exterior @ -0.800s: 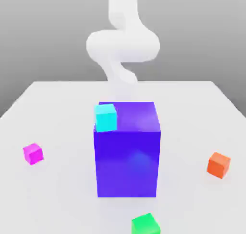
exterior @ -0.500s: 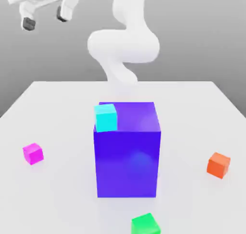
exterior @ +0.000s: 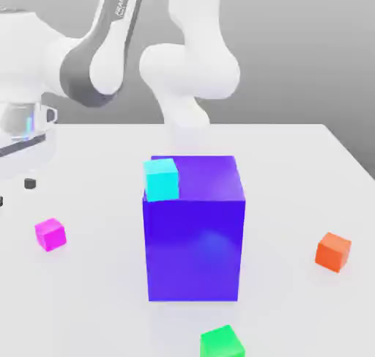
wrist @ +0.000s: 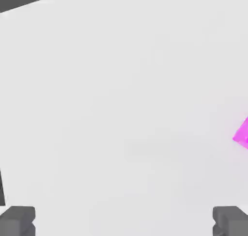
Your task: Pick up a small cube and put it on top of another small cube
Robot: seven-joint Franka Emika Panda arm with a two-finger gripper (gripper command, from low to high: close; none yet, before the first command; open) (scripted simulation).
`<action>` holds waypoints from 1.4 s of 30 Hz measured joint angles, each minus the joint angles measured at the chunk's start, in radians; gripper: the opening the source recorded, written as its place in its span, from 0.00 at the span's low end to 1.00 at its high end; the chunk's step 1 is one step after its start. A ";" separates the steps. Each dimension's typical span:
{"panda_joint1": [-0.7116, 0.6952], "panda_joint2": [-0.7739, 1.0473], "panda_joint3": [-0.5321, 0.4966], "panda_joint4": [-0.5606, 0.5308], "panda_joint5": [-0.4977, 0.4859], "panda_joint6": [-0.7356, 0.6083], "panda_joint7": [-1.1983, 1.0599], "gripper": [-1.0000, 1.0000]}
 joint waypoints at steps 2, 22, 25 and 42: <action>-0.053 0.053 -0.025 -0.033 0.002 0.035 0.087 0.50; -0.186 0.294 0.061 -0.048 0.101 0.220 0.141 0.00; -0.175 0.188 0.033 -0.069 0.033 0.135 0.192 0.00; 0.293 0.233 0.381 0.286 -0.170 -0.119 -0.316 0.00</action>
